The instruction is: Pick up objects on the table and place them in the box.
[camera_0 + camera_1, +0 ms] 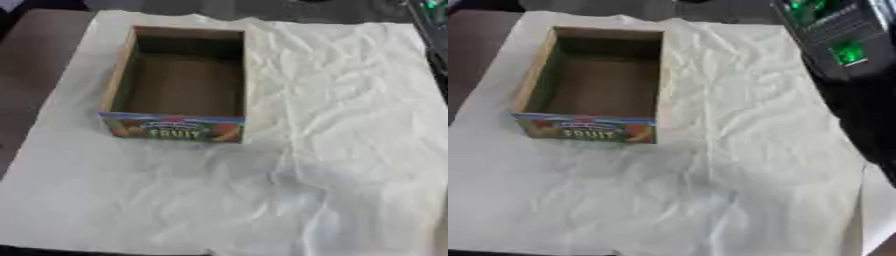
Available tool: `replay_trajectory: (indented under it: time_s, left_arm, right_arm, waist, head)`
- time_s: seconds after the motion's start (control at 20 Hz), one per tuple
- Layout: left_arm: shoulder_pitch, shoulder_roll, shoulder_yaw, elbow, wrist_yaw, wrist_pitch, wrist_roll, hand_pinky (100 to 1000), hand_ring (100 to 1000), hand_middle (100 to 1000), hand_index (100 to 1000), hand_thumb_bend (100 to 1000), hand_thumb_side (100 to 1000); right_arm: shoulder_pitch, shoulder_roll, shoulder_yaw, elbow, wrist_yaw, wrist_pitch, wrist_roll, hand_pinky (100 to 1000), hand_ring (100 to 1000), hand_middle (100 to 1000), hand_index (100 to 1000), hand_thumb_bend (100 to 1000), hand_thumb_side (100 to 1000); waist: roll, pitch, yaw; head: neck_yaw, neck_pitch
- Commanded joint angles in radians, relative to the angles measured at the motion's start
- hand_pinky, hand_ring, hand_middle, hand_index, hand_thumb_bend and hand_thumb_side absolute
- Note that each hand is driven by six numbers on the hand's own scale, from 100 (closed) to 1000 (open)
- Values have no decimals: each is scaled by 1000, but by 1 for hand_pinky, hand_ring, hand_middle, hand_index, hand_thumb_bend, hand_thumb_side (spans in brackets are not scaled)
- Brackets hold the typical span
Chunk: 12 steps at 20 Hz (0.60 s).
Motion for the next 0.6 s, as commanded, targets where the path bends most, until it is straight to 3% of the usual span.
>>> replay_trajectory:
  time_s: [0.05,0.35,0.6]
  left_arm:
    - [-12,3,-6,-17,5,-1,-7,313,701,863,657,100,766]
    - [-19,-2,-12,-17,12,0,-14,313,702,864,656,100,767]
    - [-20,-3,-13,-17,15,1,-17,313,702,864,656,100,767]
  right_arm:
    - [-46,67,8,95,57,3,-31,871,848,566,678,100,100]
    - [-79,214,5,303,162,32,-187,871,845,558,675,100,100]
    - [-68,290,18,402,199,28,-271,872,842,556,674,100,100]
  waist:
    - [2,-13,10]
    - [1,-4,38]
    - [2,-1,43]
  head:
    - [-16,-17]
    - [-37,-25]
    - [-41,-21]
